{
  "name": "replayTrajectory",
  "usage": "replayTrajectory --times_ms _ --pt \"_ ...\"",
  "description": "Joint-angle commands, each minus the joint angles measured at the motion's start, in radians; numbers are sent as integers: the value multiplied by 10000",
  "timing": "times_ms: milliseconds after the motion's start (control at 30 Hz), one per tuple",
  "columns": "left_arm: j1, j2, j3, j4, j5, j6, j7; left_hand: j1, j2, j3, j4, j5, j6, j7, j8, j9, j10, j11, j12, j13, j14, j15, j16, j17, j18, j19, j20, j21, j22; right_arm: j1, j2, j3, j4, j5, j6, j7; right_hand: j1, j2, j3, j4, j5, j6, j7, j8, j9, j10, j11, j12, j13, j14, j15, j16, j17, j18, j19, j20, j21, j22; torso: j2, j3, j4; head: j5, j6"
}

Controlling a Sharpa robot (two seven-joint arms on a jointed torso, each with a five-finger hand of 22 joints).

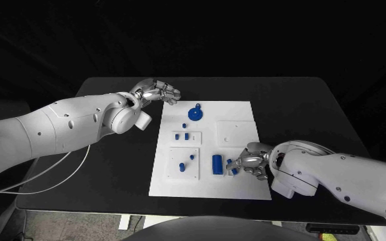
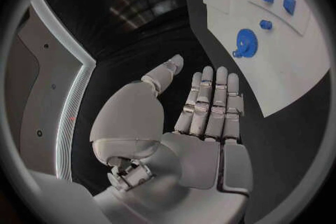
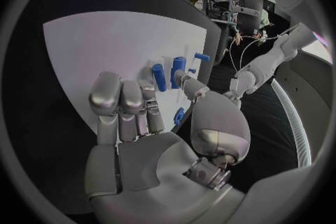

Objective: Assemble the parts on the task board

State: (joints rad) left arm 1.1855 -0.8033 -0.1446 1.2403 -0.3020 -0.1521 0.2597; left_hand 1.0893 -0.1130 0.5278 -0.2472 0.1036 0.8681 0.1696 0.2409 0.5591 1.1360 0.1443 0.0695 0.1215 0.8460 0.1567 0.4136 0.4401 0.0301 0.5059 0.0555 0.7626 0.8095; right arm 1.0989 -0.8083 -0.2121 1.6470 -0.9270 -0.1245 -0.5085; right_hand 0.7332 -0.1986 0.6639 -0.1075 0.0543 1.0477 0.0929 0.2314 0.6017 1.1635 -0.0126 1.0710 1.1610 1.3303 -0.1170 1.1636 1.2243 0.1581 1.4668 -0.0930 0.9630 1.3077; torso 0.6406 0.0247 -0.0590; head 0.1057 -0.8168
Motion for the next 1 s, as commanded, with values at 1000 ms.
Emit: replayTrajectory --times_ms 1000 --pt "7 2 3 -18 -7 138 21 -64 -18 -5 79 -34 -81 6 76 -18 26 11 33 -16 38 17 -61 29 150 37 22 -50 23 57 -236 115 165 -369 498 254 54 278 -52 -103 -12 42 -34 56 5 18 -89 -38 18 33 -64 51 43 1037 70 -65 -24 82 -1 -7 1 -10 0"
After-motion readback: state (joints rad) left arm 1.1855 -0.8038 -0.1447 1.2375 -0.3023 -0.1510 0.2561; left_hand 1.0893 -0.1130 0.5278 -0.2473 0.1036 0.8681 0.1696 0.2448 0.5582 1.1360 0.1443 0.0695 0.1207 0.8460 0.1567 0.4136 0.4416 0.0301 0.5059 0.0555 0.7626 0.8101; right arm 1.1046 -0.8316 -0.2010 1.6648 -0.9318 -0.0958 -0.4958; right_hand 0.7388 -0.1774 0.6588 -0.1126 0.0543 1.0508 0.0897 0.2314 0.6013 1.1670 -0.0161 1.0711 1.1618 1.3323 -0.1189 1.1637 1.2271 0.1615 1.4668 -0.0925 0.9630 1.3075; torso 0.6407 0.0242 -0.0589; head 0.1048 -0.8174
